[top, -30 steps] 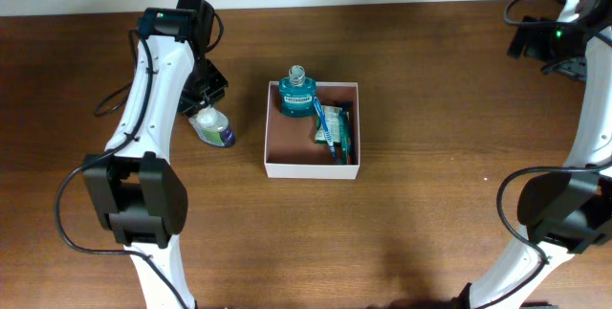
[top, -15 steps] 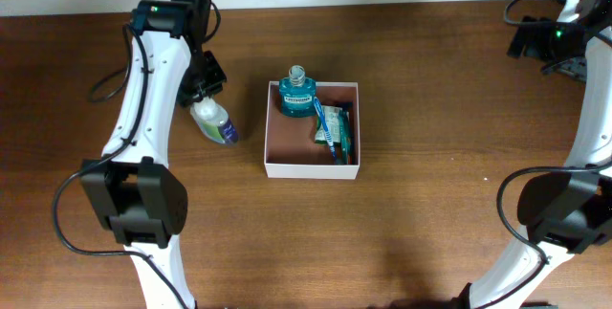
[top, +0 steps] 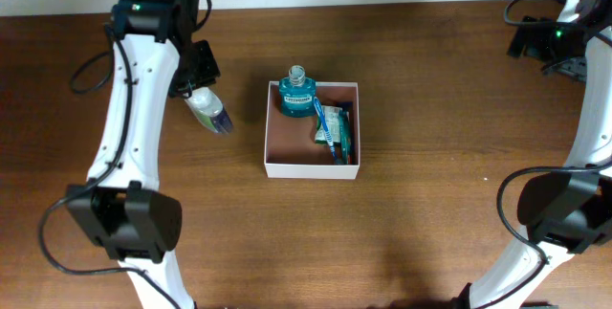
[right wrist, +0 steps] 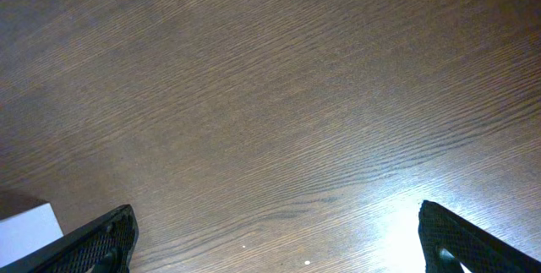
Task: Pack container
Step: 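Lift the soap pump bottle with the left gripper, then carry the soap pump bottle over the box's left side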
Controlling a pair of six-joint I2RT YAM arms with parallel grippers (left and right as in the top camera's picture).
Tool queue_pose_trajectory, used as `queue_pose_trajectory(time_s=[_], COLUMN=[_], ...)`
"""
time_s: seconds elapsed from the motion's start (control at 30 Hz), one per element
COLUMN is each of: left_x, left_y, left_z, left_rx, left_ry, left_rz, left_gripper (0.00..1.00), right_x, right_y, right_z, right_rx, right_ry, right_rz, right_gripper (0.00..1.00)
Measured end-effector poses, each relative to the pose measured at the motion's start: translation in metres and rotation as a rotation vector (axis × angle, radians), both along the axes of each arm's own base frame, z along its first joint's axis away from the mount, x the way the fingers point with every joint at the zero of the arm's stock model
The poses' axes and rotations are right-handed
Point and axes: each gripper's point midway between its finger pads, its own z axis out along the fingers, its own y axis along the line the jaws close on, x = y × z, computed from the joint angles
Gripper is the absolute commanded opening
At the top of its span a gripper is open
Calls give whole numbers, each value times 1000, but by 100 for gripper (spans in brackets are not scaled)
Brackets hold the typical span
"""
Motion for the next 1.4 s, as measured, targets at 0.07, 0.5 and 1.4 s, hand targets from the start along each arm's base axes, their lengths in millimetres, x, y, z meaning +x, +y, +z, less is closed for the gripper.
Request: queue_pose_trajectory(time_s=[0.07, 0.5, 1.4], left_x=[-3, -18, -45], left_y=[0, -33, -156], left_z=[11, 67, 73], left_rx=[-1, -136, -150], left_ry=[-25, -171, -233], left_rz=[-15, -231, -935], left_gripper=[36, 36, 37], right_x=[0, 0, 0], right_y=[0, 0, 0], right_z=[0, 0, 0], right_rx=[0, 1, 0], right_ry=[0, 0, 0], right_rz=[0, -1, 0], right_gripper=[99, 98, 99])
